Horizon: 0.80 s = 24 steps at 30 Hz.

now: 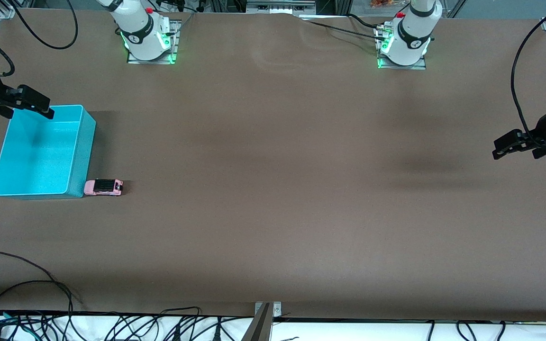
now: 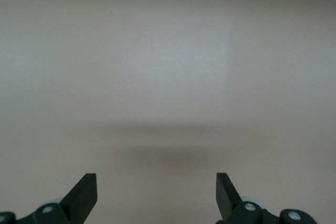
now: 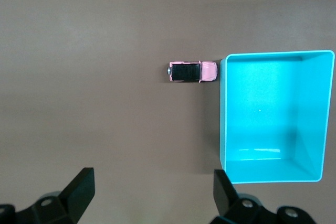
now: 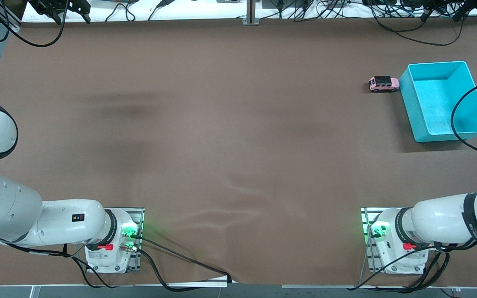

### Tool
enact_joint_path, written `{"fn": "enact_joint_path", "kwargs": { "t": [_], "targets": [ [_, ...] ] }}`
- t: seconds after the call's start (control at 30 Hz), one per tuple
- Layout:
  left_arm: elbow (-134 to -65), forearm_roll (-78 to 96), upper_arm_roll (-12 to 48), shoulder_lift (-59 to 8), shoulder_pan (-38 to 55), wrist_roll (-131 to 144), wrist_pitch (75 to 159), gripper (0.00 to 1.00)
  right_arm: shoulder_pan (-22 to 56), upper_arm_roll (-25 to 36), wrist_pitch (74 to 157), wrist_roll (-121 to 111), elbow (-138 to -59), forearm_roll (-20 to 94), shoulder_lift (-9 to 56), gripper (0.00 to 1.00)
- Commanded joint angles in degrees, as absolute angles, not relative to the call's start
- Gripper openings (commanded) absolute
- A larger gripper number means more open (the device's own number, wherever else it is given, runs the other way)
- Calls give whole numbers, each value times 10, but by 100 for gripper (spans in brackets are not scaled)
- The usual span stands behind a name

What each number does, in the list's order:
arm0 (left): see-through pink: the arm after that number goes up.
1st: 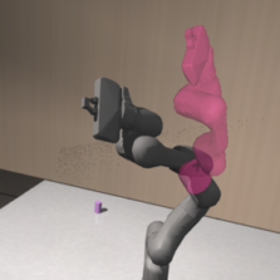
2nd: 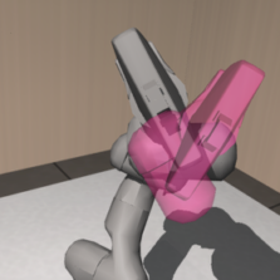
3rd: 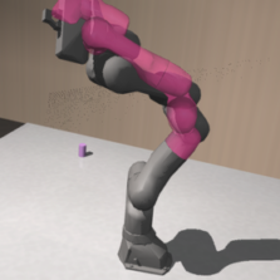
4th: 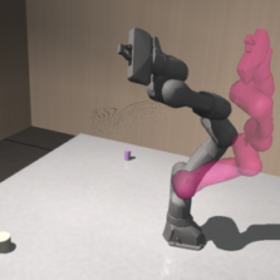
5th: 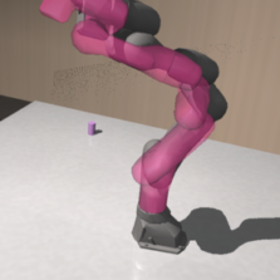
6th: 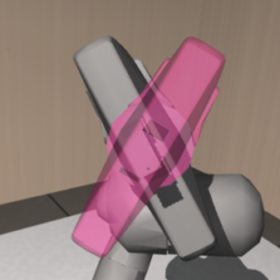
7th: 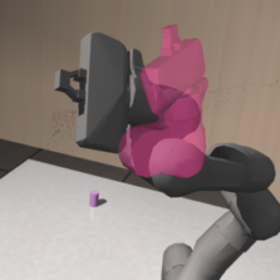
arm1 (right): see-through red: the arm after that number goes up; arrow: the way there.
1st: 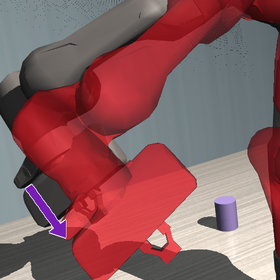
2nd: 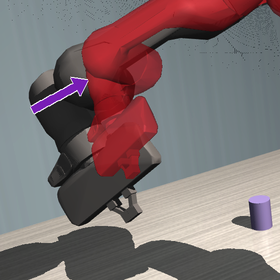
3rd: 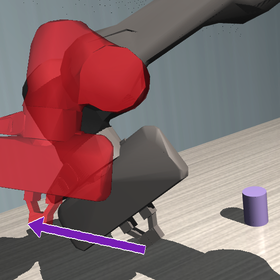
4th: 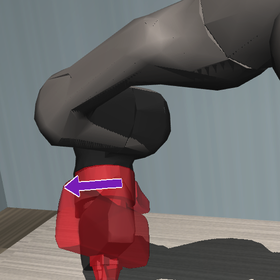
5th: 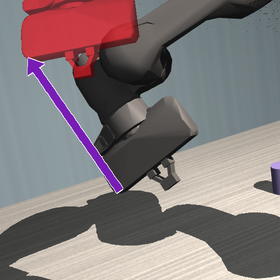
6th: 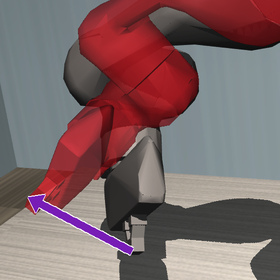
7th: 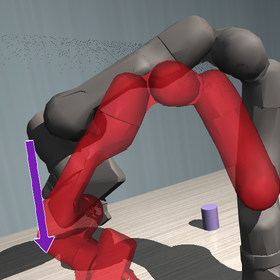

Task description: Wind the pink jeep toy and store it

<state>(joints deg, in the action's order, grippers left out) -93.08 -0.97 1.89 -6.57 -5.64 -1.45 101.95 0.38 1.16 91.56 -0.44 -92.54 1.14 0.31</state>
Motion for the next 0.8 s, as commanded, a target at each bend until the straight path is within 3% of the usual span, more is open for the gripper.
{"fn": "enact_joint_path", "kwargs": {
  "t": [0.0, 0.77],
  "targets": [
    [-943, -22, 25, -51, -62, -25, 1014, 100, 16, 11, 918, -1, -913, 17, 16, 100],
    [-943, -22, 25, -51, -62, -25, 1011, 100, 15, 13, 912, 2, -909, 22, 25, 100]
  ]
}}
